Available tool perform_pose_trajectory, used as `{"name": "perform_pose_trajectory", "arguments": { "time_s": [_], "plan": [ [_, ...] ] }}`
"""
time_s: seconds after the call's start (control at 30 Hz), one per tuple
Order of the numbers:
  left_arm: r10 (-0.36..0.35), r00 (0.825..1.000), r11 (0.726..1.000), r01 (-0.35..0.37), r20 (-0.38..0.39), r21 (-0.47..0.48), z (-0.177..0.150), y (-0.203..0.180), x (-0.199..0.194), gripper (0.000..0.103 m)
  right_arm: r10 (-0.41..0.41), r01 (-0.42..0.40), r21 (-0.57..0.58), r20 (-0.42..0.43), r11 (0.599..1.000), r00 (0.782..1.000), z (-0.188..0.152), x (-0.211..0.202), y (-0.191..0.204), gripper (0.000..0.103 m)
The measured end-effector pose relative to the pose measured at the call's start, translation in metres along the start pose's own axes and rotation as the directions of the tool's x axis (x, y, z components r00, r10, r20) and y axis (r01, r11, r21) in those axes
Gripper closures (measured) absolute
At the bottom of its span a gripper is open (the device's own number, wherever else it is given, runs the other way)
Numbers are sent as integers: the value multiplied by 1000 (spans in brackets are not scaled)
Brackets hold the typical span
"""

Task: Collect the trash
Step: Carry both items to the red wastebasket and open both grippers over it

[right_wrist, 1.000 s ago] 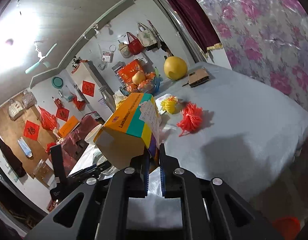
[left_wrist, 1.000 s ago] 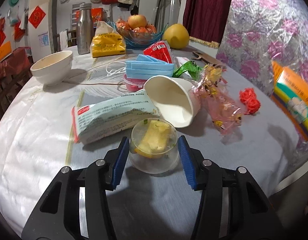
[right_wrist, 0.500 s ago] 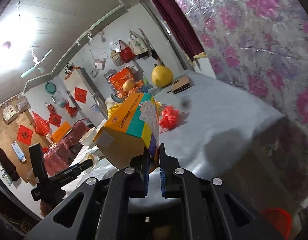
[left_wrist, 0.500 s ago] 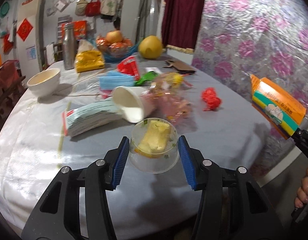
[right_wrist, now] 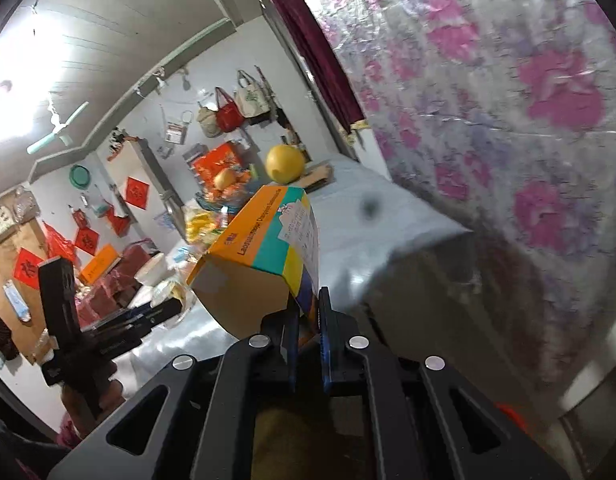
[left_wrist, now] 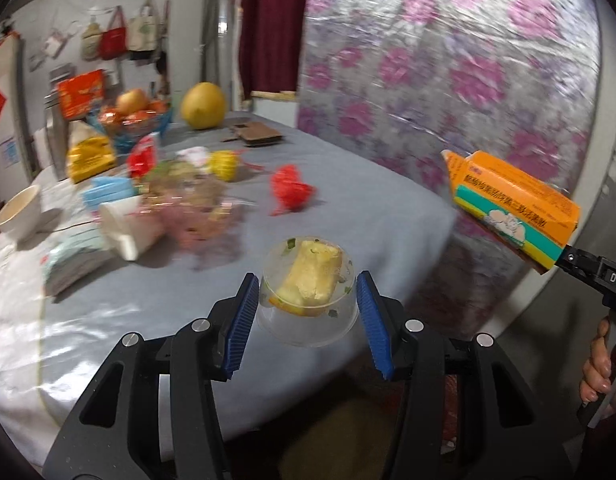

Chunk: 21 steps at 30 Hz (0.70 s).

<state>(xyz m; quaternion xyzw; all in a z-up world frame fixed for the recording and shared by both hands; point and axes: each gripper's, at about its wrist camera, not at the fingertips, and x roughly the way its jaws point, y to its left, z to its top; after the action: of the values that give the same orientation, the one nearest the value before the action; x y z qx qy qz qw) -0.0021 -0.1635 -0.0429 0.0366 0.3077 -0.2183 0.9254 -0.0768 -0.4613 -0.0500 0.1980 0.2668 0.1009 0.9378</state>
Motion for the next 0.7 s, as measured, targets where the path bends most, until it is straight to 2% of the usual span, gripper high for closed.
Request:
{"name": "perform_pose_trajectory", "arguments": {
  "time_s": [0.13,0.3,0.43,0.53,0.6,0.63,0.67,0.7],
  "plan": [
    [-49,998,997,51,-28,56,-2,-35,11,53,-65,66,28,-41,997,997,-13,-11,-27,93],
    [-90,994,988,98,-68,123,-5,-72,26,53,-152,160,55,-130,986,980,-38,-10,-66,93],
    [-131,985,977,148,-116,155,-9,-96,40,53,-216,238,70,-232,969,948,-69,0,-96,93],
    [-146,979,969,170,-143,180,-14,-112,49,53,-259,297,71,-326,952,909,-97,13,-120,92],
    [-151,975,964,181,-160,197,-18,-121,55,53,-274,336,90,-407,938,872,-119,25,-139,81],
    [-154,973,960,189,-173,206,-21,-127,60,53,-262,338,112,-424,934,867,-126,27,-145,76],
    [-156,971,958,194,-183,213,-24,-130,63,53,-236,330,155,-431,931,871,-133,29,-153,63],
    [-158,968,954,201,-196,224,-27,-135,67,53,-226,327,175,-431,929,874,-136,29,-157,61]
  ]
}}
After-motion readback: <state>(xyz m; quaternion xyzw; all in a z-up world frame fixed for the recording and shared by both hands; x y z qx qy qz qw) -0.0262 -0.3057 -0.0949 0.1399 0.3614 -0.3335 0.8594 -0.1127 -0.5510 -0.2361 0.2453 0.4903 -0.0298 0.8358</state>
